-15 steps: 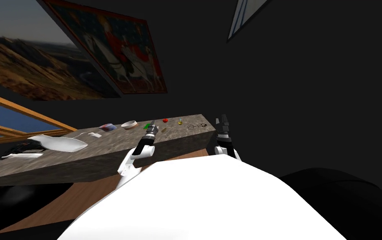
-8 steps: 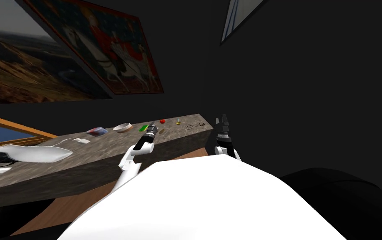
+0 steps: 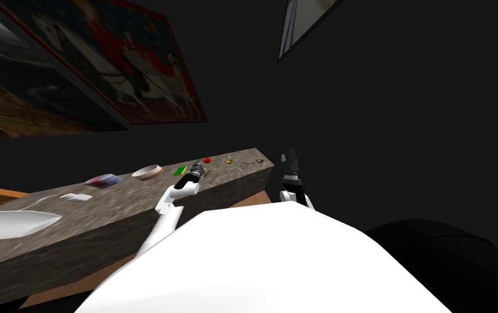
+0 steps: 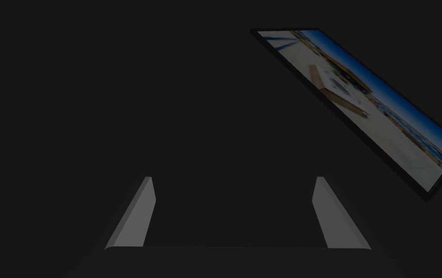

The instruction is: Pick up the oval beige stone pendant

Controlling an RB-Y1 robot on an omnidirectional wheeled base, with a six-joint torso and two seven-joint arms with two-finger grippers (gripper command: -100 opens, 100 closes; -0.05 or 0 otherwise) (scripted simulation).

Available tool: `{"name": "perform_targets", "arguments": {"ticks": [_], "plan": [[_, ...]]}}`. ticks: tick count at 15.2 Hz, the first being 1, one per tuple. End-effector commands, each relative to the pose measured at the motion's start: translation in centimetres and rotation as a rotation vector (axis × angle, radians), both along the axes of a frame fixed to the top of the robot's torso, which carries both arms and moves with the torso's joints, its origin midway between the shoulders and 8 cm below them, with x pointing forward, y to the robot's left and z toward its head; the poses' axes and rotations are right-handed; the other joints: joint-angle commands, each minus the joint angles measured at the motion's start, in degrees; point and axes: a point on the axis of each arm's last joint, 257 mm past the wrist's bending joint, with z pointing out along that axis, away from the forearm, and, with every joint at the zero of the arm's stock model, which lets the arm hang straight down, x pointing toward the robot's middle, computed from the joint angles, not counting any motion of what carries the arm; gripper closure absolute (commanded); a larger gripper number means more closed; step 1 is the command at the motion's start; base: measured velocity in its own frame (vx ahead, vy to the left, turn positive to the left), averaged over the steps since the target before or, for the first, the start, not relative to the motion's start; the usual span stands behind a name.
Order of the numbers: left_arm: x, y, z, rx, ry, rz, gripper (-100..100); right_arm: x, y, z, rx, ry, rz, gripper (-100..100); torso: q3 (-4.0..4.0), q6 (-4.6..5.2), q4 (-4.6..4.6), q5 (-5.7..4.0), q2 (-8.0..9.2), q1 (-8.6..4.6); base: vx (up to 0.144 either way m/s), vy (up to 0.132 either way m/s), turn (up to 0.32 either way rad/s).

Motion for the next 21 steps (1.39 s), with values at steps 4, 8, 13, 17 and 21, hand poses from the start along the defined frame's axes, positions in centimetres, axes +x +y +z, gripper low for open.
{"name": "perform_targets", "arguments": {"ticks": [4,8,13,17,21], "plan": [[0.6,2.6,-2.7,-0.087,0.094,0.064,-100,0.0,0.0,0.0,0.0,0.0,0.0,0,-0.01,-0.07,-0.01,0.01,-0.01,-0.02,-0.015,0.032,-0.131],[0.6,4.1,-4.4,-0.142,0.168,0.113,-100,0.0,0.0,0.0,0.0,0.0,0.0,0,-0.01,0.0,0.0,0.0,-0.02,-0.01,-0.017,0.038,-0.189],[0.3,5.6,-6.1,-0.199,0.242,0.165,-100,0.0,0.0,0.0,0.0,0.0,0.0,0,-0.02,0.0,-0.01,0.0,-0.04,-0.01,-0.013,0.033,-0.139],[-0.1,6.9,-7.5,-0.256,0.306,0.216,-100,0.0,0.0,0.0,0.0,0.0,0.0,0,-0.02,-0.02,-0.01,0.0,-0.03,-0.01,-0.013,0.03,-0.119],[-0.5,8.1,-8.6,-0.312,0.36,0.266,-100,0.0,0.0,0.0,0.0,0.0,0.0,0,-0.02,-0.02,-0.01,0.01,-0.03,0.03,-0.014,0.038,-0.128]]}}
